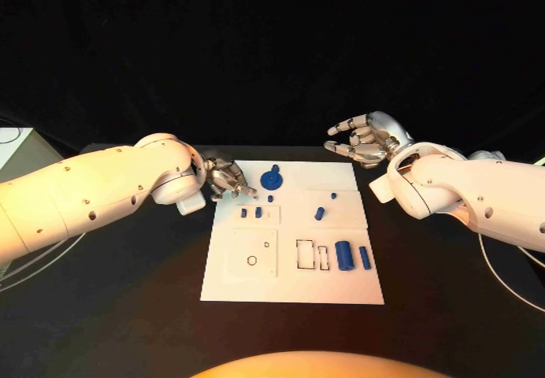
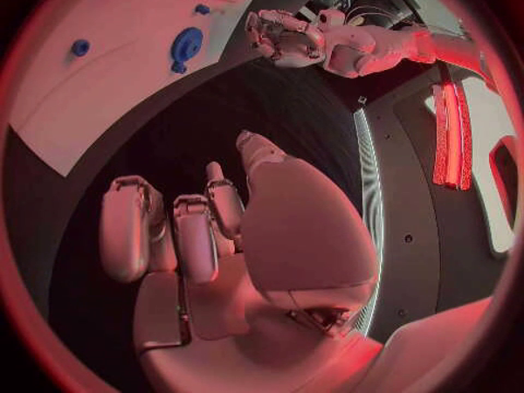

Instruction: Assemble the parts on the task board

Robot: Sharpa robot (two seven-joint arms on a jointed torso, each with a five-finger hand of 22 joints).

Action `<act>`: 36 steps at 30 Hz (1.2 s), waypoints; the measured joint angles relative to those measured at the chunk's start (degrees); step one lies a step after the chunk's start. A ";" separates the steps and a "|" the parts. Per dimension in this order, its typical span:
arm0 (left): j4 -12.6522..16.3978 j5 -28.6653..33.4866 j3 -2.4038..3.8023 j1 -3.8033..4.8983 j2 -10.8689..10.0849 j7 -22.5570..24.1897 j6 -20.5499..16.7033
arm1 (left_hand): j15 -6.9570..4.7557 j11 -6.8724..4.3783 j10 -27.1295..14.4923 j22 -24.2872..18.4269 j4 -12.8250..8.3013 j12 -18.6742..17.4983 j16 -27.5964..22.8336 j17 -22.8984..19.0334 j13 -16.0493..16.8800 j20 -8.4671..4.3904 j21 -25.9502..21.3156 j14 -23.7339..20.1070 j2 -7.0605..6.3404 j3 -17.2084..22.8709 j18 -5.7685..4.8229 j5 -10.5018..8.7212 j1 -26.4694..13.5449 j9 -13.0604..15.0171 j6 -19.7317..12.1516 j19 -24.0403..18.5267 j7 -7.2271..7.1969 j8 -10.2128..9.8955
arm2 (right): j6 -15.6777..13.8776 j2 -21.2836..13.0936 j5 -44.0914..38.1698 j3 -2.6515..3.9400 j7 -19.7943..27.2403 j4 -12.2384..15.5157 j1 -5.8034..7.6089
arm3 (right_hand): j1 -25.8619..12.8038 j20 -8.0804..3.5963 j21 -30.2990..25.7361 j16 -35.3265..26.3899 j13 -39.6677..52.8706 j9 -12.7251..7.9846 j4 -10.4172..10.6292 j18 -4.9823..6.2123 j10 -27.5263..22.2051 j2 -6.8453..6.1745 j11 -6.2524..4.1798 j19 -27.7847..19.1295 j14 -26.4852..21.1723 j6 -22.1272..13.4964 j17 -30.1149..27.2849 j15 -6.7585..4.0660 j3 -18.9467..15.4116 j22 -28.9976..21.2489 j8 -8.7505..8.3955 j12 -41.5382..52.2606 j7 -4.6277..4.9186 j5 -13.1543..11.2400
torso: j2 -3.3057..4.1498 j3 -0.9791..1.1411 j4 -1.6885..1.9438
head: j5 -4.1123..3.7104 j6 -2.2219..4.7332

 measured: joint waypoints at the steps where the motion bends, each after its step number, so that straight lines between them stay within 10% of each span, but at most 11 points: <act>1: 0.04 -0.18 -0.04 -0.08 0.10 1.66 -0.86 | 0.59 0.46 -1.74 -1.97 -0.63 -1.40 -1.17 -1.55 -1.15 0.54 -1.61 -1.29 -0.12 1.24 0.23 0.00 1.85 -0.58 -1.12 -1.83 0.58 -0.50 | -0.01 -0.02 0.00 0.00 0.00 0.00 0.00 | 0.00 0.00 -0.26 0.00 0.00 0.00 0.00 0.00 0.00 0.00 0.00 0.00 0.00 0.00 0.00 0.00 0.00 0.00 0.00 0.00 0.00 0.00 | 0.01 0.00 0.02 | -0.05 0.05; 3: 0.08 -1.00 -0.36 -0.31 0.44 5.76 -3.05 | 2.20 2.02 -6.12 -8.58 -2.69 -6.16 -8.58 -11.72 -5.00 1.91 -7.40 -10.27 -1.02 4.91 1.54 0.00 5.83 -2.54 -3.52 -8.93 2.06 -2.33 | -0.02 -0.04 0.00 0.00 0.02 -0.01 0.00 | 0.00 0.00 -0.26 0.00 0.00 0.00 0.00 0.00 0.00 0.00 0.00 0.00 0.00 0.00 0.00 0.00 0.00 0.00 0.00 0.00 0.00 0.00 | 0.03 -0.01 0.04 | -0.16 0.22; 8: -0.23 -5.10 -1.43 -1.34 1.78 15.12 -8.72 | 3.11 3.16 -8.68 -10.33 -5.38 -11.38 -13.98 -20.92 -10.83 3.44 -10.10 -18.48 -2.72 7.89 1.55 0.00 7.69 -6.02 -5.39 -11.81 2.59 -4.27 | -0.05 -0.10 0.00 0.00 0.04 -0.07 -0.01 | 0.00 0.00 -0.26 0.00 0.00 0.00 0.00 0.00 0.00 0.00 0.00 0.00 0.00 0.00 0.00 0.00 0.00 -0.01 0.00 0.00 0.00 0.00 | 0.04 -0.01 0.04 | -0.31 0.48; 20: -5.02 -18.92 -3.24 -2.22 6.22 25.12 -15.65 | 3.54 3.73 -10.28 -9.94 -6.49 -13.91 -12.06 -22.06 -14.65 3.63 -10.10 -17.96 -3.86 8.19 1.55 0.00 7.01 -8.83 -3.22 -11.99 1.84 -5.33 | -0.07 0.00 0.00 0.00 0.10 -0.11 -0.01 | 0.00 0.00 -0.26 0.00 -0.01 0.01 0.00 0.00 0.00 0.00 0.00 0.00 0.00 0.00 -0.01 0.00 0.00 -0.02 0.00 0.00 0.00 0.00 | 0.09 0.04 -0.09 | -0.36 0.90; 36: -9.19 -29.01 -3.82 -2.59 10.05 24.19 -11.46 | 3.71 3.73 -10.27 -9.09 -7.02 -14.57 -6.74 -20.12 -17.51 4.07 -9.38 -14.90 -4.90 6.98 1.55 -0.21 5.20 -11.53 1.00 -11.55 0.71 -7.79 | -0.07 0.01 0.01 0.00 0.12 0.09 -0.01 | 0.00 0.00 -0.26 0.00 -0.01 0.01 0.00 0.00 0.00 0.00 0.00 0.00 0.00 0.00 -0.02 0.00 0.00 -0.03 0.00 0.00 0.00 0.00 | 0.37 0.04 -0.32 | -0.59 0.70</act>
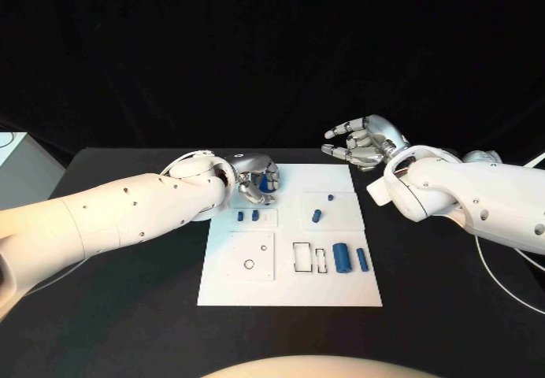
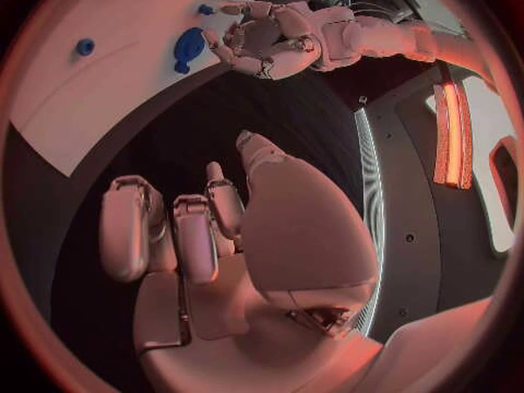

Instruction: Assemble the parts on the task board

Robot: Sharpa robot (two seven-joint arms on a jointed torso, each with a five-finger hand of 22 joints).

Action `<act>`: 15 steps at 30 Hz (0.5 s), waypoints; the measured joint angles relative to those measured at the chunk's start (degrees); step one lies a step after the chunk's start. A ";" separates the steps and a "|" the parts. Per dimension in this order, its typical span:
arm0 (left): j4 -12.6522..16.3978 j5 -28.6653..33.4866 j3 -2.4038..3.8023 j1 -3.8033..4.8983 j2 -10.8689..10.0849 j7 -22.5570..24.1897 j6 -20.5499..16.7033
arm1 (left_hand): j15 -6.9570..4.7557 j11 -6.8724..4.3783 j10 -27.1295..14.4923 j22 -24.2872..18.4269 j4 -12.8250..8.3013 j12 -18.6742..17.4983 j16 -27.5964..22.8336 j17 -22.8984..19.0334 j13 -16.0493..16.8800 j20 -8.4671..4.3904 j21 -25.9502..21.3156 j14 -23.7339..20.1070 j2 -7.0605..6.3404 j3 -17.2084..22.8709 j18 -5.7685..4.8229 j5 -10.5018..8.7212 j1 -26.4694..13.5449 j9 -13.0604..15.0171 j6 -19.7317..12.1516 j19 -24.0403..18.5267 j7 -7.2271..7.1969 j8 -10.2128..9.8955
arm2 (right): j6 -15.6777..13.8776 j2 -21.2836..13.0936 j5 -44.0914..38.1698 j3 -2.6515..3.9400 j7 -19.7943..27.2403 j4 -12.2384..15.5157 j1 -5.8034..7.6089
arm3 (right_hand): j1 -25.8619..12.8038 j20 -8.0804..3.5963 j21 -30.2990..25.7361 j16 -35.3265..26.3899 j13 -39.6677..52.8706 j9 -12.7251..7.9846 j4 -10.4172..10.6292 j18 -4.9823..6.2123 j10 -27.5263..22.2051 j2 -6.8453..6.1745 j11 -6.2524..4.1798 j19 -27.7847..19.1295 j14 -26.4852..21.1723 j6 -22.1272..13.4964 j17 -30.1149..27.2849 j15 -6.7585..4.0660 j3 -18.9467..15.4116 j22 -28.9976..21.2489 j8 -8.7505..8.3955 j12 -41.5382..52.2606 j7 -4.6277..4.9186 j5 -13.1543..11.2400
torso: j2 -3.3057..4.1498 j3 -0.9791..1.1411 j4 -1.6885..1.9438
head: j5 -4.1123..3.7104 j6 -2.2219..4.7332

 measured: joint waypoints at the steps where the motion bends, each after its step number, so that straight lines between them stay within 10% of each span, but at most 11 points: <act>1: -0.13 -0.24 -0.02 -0.04 0.09 -0.14 0.37 | -0.01 0.00 0.00 0.00 0.00 0.00 0.23 0.11 -0.08 0.00 0.00 0.16 0.00 0.00 0.00 0.00 0.00 -0.07 0.16 0.00 -0.16 -0.02 | 0.00 0.00 0.00 0.00 0.00 0.02 0.00 | 0.00 0.00 0.00 0.00 0.00 0.00 0.00 0.00 0.00 0.00 0.00 0.00 0.00 0.00 0.00 0.00 0.00 0.00 0.00 0.00 0.00 0.00 | 0.01 -0.01 0.01 | 0.00 0.00; 15: -1.77 -2.21 -0.11 -0.40 1.05 -2.13 3.56 | -0.21 -0.31 1.15 0.43 0.00 0.00 2.16 1.10 -0.88 -0.21 0.67 1.17 0.00 -0.32 0.00 0.00 0.00 -0.76 1.53 0.61 0.31 -1.00 | -0.01 -0.09 0.00 0.00 0.02 0.24 0.00 | 0.00 0.00 0.00 0.00 0.00 0.00 0.00 0.00 0.00 0.00 0.00 0.00 0.00 0.00 -0.01 0.00 0.00 -0.01 0.00 0.00 0.00 0.00 | -0.02 -0.05 -0.03 | -0.22 -0.20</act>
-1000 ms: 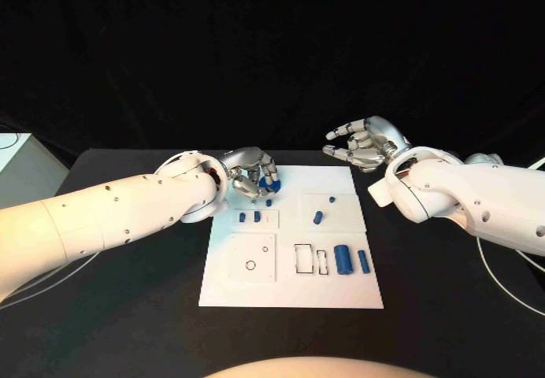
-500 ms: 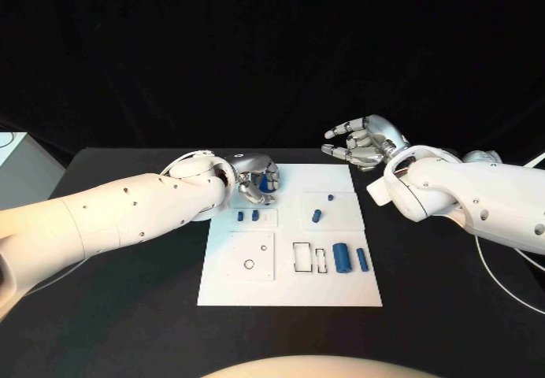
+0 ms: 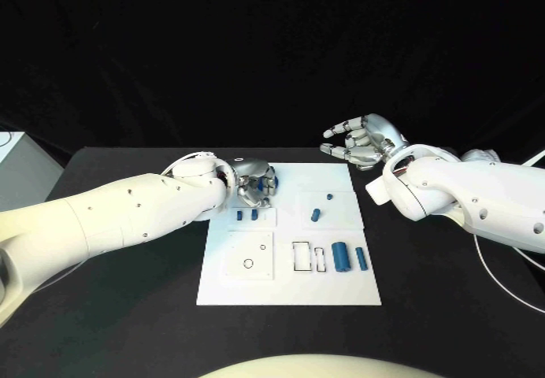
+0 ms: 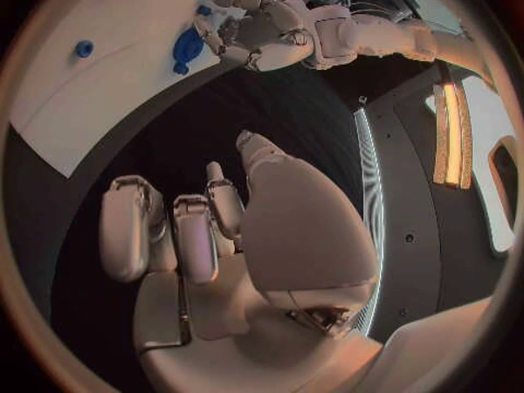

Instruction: Assemble the parts on the task board

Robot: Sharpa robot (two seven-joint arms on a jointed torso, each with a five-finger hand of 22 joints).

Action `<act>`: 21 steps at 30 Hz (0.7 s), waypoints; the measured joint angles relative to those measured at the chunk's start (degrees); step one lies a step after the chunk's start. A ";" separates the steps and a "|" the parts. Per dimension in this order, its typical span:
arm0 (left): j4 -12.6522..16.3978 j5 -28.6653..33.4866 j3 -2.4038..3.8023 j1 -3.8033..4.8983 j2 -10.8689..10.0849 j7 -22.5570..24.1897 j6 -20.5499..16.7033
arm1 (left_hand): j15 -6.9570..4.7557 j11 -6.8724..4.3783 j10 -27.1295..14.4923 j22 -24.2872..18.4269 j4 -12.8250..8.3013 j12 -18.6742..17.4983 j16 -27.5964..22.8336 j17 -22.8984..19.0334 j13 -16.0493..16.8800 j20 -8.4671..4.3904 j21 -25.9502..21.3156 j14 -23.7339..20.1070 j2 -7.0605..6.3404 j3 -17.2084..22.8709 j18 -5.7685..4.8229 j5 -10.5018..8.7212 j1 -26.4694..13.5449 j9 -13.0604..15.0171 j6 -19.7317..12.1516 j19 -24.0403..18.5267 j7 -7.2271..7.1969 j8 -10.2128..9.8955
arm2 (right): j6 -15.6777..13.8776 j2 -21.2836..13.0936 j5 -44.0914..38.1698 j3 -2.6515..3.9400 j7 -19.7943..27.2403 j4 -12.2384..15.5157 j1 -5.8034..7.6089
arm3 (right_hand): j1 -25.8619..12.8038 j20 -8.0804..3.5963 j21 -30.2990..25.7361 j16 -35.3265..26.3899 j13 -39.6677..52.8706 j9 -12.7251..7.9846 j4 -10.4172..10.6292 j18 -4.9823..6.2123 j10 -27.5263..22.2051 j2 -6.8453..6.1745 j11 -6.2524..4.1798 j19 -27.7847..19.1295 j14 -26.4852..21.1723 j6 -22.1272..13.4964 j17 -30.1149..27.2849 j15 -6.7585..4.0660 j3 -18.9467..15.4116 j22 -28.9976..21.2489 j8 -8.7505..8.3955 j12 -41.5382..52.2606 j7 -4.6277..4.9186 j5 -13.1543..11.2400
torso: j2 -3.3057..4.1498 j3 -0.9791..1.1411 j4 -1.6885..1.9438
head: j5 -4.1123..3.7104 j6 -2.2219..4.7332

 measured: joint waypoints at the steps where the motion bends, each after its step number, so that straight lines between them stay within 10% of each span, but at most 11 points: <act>1: -0.13 -0.06 0.00 -0.01 0.06 -0.11 0.11 | 0.00 0.00 0.00 0.00 0.00 0.00 0.00 0.00 -0.02 -0.01 0.00 0.00 0.00 0.00 0.00 0.00 0.00 -0.01 0.00 0.01 0.00 0.00 | 0.00 -0.01 0.00 0.00 0.00 0.01 0.00 | 0.00 0.00 0.00 0.00 0.00 0.00 0.00 0.00 0.00 0.00 0.00 0.00 0.00 0.00 0.00 0.00 0.00 0.00 0.00 0.00 0.00 0.00 | 0.00 0.00 0.00 | -0.01 0.01; 21: -1.37 -0.54 0.10 -0.42 0.91 -0.94 0.71 | -0.69 -0.70 3.44 2.59 -2.29 -1.49 2.95 0.83 -2.51 -0.60 2.62 1.83 2.07 3.59 0.01 0.00 1.46 -1.23 3.28 1.44 0.01 -2.35 | -0.02 -0.23 0.00 0.01 0.00 0.25 0.01 | 0.00 0.00 0.00 0.00 0.00 -0.04 -0.01 0.00 0.00 0.00 0.00 0.00 0.00 0.00 -0.01 0.00 0.35 0.04 0.00 0.00 0.00 0.00 | 0.01 0.05 -0.01 | -0.41 -0.18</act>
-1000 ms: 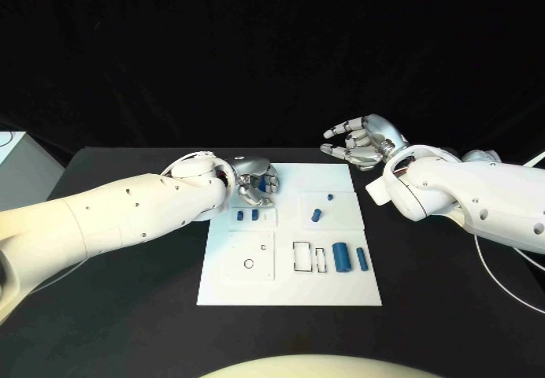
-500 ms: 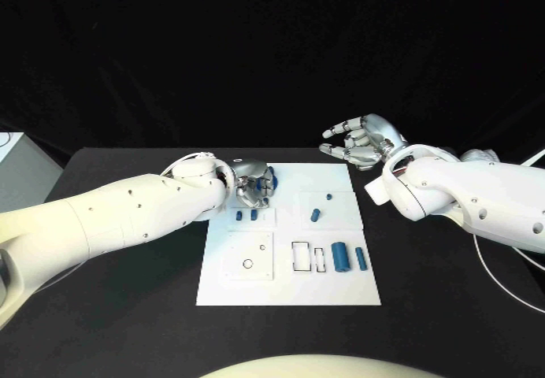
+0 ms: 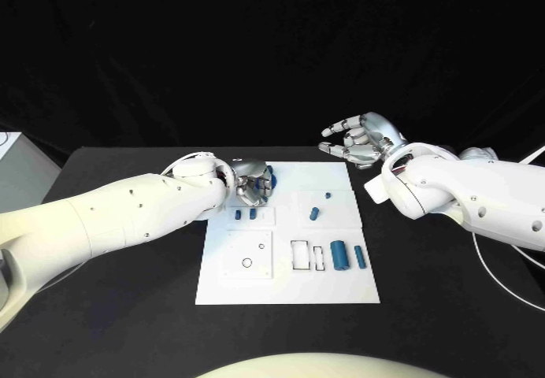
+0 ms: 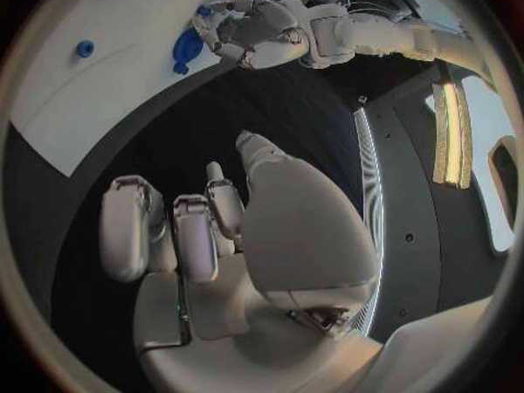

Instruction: Assemble the parts on the task board

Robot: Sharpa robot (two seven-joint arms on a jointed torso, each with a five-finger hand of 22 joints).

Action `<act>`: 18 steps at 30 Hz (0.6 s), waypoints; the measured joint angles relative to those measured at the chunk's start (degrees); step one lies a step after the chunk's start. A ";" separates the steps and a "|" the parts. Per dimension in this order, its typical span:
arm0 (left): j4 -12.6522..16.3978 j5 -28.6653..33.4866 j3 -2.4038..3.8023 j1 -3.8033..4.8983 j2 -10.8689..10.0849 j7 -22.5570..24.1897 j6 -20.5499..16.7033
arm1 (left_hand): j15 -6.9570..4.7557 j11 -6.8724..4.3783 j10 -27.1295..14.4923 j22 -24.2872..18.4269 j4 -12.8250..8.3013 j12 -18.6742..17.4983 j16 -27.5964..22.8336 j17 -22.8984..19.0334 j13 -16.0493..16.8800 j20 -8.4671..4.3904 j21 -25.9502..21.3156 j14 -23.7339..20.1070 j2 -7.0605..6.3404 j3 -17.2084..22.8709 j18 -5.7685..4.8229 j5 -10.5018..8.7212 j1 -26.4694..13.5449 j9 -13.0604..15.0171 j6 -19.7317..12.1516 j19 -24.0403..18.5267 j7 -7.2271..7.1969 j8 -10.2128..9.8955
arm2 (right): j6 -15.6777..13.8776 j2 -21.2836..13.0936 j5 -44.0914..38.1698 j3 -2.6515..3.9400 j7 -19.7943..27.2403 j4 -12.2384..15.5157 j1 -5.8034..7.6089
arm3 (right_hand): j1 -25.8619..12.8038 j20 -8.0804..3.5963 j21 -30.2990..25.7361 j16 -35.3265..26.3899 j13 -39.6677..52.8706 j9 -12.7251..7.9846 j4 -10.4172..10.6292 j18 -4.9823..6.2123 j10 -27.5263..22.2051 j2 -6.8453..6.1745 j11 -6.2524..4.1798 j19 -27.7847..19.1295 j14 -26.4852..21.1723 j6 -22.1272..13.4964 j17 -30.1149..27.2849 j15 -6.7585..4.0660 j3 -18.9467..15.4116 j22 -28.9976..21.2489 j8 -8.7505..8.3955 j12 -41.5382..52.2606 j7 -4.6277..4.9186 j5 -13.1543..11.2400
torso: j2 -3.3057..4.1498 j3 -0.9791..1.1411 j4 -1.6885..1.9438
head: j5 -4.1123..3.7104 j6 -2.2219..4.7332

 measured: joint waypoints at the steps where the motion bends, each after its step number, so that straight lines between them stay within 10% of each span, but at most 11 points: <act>1: -0.03 0.00 0.01 -0.02 0.03 0.01 0.00 | -0.16 -0.20 0.40 0.42 -0.02 -0.07 0.35 0.31 -0.19 -0.16 0.29 0.26 0.00 0.23 0.00 0.00 0.00 -0.04 0.07 0.14 0.00 0.00 | 0.00 0.00 0.00 0.00 0.00 0.02 0.00 | 0.00 0.00 0.00 0.00 0.00 -0.03 -0.04 0.00 0.00 0.00 0.00 0.00 0.00 0.00 0.00 0.00 0.21 0.00 0.00 0.00 0.00 0.00 | -0.01 0.00 0.01 | -0.02 -0.03; 18: -0.09 0.03 -0.06 -0.31 0.06 0.60 -0.83 | -2.29 -2.44 10.43 8.77 -3.99 -4.43 5.62 8.45 -2.75 -2.17 7.12 8.15 2.42 2.68 -0.01 -0.23 0.43 0.70 6.87 6.53 -1.13 -1.49 | -0.01 -0.03 0.00 0.00 -0.01 0.05 0.01 | 0.00 0.00 0.00 0.00 0.04 -0.03 -0.07 0.00 0.00 0.00 0.00 0.00 0.00 0.00 -0.01 0.00 0.22 -0.01 0.00 0.00 0.00 0.00 | -0.08 0.01 0.05 | -0.02 -0.04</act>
